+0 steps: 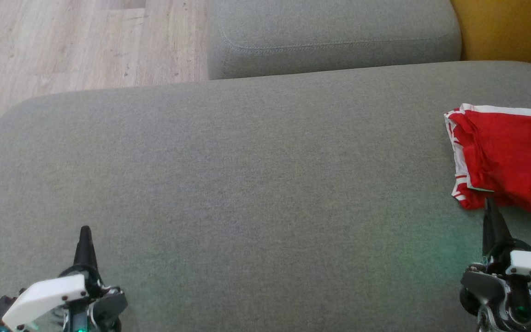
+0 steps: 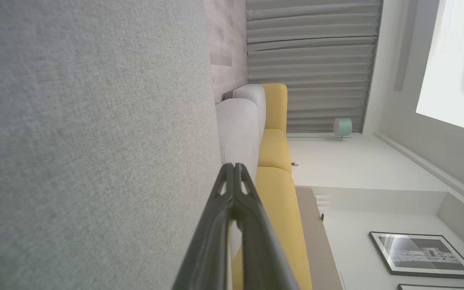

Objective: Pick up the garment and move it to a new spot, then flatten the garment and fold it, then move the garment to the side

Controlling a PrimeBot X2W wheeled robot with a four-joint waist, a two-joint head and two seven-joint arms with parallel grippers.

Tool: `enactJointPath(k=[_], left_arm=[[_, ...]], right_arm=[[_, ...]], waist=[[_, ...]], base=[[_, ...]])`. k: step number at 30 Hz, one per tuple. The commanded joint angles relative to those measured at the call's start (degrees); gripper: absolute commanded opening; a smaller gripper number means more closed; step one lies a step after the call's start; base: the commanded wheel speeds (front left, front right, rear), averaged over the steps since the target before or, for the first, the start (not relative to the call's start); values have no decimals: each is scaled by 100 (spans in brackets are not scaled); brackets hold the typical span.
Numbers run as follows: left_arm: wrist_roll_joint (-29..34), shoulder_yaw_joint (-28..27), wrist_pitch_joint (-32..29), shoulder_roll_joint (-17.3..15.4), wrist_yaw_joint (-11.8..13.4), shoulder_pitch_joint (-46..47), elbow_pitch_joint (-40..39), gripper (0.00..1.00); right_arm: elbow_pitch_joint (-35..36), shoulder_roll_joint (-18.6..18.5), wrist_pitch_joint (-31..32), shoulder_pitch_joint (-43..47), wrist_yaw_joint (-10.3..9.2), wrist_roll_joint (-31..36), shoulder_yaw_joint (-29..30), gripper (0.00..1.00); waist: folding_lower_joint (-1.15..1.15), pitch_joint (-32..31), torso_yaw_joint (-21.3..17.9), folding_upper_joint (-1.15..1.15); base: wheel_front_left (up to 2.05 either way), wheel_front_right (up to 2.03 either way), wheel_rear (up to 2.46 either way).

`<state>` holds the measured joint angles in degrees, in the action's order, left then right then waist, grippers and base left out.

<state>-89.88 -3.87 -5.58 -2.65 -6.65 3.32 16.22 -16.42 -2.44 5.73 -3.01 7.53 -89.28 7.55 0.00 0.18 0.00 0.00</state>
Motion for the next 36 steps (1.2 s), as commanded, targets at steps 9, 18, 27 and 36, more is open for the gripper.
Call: enactJointPath(k=[9,18,27,36], left_arm=[[-231,-262,-89,-29,-83,287,-216,0],[-230,-263,-90,-28,-83,287,-216,0],[-229,-264,-91,-27,-84,287,-216,0],[-228,-265,-92,-27,-84,287,-216,0]], right_arm=[[239,-44,81,-318,-4,-283,-97,0],[239,-44,81,-318,-4,-283,-97,0],[239,-44,81,-318,-4,-283,-97,0],[239,-44,81,-318,-4,-283,-97,0]], waist=[[0,-1,0,0],[0,-1,0,0],[0,-1,0,0],[0,-1,0,0]], base=[[0,0,0],[0,0,0],[0,0,0],[0,0,0]])
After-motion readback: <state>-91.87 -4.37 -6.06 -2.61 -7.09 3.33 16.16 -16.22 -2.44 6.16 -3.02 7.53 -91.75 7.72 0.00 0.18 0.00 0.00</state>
